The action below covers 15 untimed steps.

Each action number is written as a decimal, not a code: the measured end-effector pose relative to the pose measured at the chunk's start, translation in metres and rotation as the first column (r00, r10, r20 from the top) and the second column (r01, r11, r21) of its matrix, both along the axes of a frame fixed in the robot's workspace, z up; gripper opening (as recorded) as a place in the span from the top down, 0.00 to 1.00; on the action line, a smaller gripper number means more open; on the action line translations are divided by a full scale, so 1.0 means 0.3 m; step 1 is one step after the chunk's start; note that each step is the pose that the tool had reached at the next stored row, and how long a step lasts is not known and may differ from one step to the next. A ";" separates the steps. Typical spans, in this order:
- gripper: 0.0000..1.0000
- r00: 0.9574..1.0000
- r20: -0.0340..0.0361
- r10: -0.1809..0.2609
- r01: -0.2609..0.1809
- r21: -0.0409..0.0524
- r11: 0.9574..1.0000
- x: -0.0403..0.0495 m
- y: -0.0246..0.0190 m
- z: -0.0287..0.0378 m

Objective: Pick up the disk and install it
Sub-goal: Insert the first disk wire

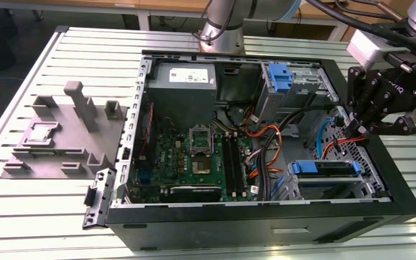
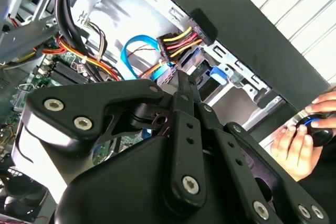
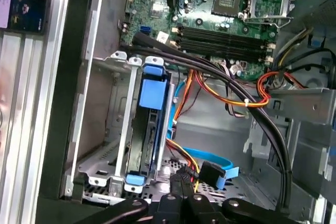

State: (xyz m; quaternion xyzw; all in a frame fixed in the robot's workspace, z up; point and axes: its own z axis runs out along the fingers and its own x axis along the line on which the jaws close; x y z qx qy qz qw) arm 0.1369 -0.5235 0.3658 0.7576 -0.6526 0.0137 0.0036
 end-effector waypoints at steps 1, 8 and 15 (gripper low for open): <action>0.90 1.000 0.000 0.017 -0.017 0.000 1.000 0.000 0.000 0.000; 0.90 0.992 0.075 0.101 -0.101 -0.006 0.995 0.000 0.000 -0.004; 0.90 0.973 0.092 0.211 -0.211 -0.008 0.977 0.000 0.000 -0.006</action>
